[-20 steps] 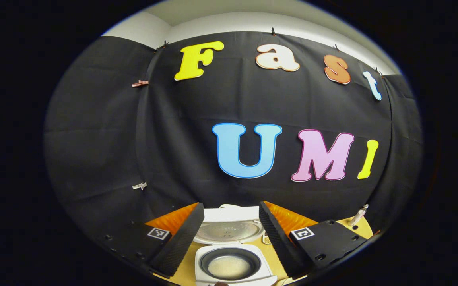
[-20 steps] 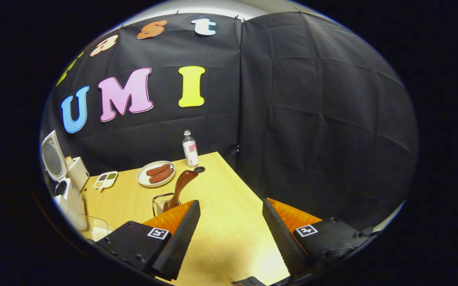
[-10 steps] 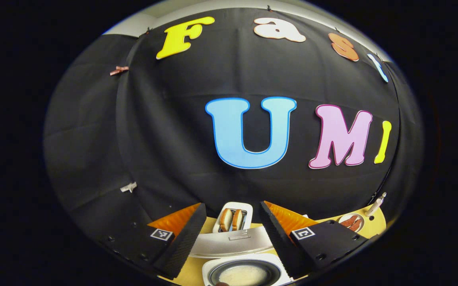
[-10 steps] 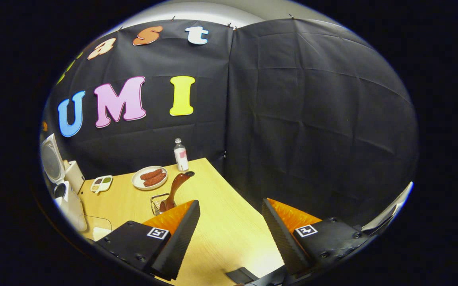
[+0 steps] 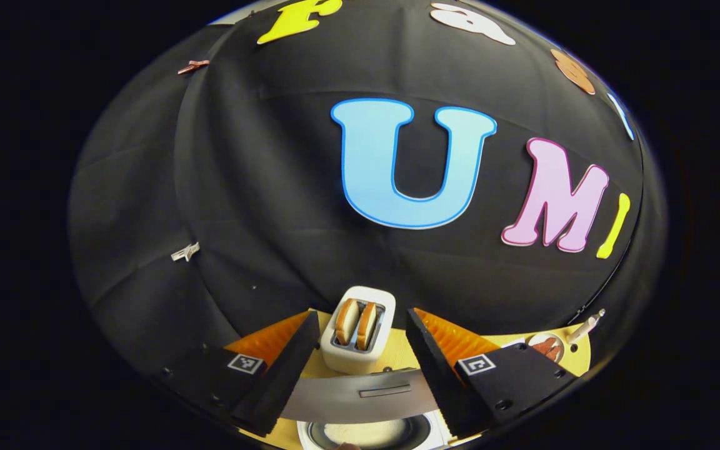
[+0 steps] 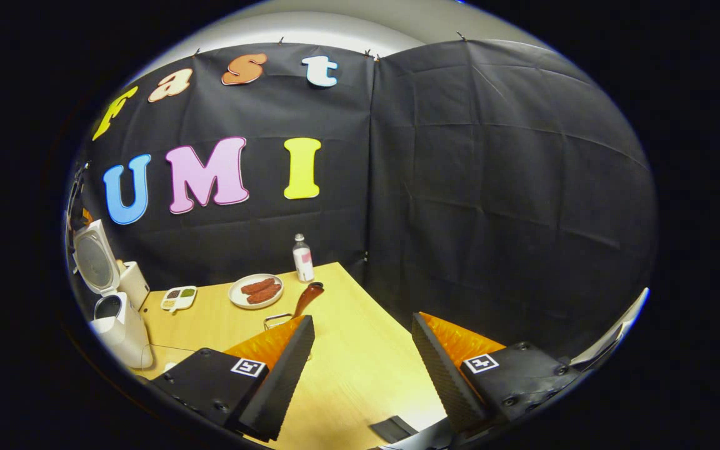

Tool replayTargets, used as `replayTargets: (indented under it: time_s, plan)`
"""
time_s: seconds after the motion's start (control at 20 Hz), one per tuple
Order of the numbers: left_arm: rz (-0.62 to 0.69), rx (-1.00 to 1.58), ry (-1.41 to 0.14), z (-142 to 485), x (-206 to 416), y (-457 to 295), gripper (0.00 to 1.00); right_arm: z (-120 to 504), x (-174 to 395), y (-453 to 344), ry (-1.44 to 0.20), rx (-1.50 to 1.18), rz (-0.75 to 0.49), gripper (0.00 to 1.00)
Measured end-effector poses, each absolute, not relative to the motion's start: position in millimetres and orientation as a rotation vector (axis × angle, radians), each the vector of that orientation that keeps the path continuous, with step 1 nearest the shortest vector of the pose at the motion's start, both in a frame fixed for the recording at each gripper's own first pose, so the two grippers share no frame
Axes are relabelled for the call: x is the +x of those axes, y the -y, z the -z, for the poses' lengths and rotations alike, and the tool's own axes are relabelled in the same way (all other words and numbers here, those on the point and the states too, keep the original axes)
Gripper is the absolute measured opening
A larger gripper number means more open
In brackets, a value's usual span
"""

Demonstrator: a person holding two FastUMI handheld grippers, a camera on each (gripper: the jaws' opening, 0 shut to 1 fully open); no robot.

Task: Close the left gripper, press the button to open the rice cooker; take a wooden spoon from the chopstick holder with the right hand, scoop a spoonful of rice and pour it into the rice cooker, then put the wooden spoon back into the chopstick holder.

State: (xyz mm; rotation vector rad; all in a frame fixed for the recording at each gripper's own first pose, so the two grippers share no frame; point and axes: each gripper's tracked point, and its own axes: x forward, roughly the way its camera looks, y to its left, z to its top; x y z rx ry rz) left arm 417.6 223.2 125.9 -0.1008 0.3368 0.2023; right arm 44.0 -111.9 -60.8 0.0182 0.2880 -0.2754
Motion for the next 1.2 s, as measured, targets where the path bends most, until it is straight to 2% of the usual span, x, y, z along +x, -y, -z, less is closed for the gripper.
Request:
replayTargets:
  time_s: [0.45,0.7,1.2]
  plan:
    - [-0.182,-0.114,-0.406,-77,314,-180,0.98,65,58,84,-0.269,0.060,0.165,0.99]
    - [-0.213,-0.095,-0.430,-18,266,-159,0.97,82,60,78,-0.310,0.066,0.113,0.99]
    - [-0.252,-0.054,-0.430,79,235,-136,0.98,104,56,28,-0.362,0.051,-0.021,0.99]
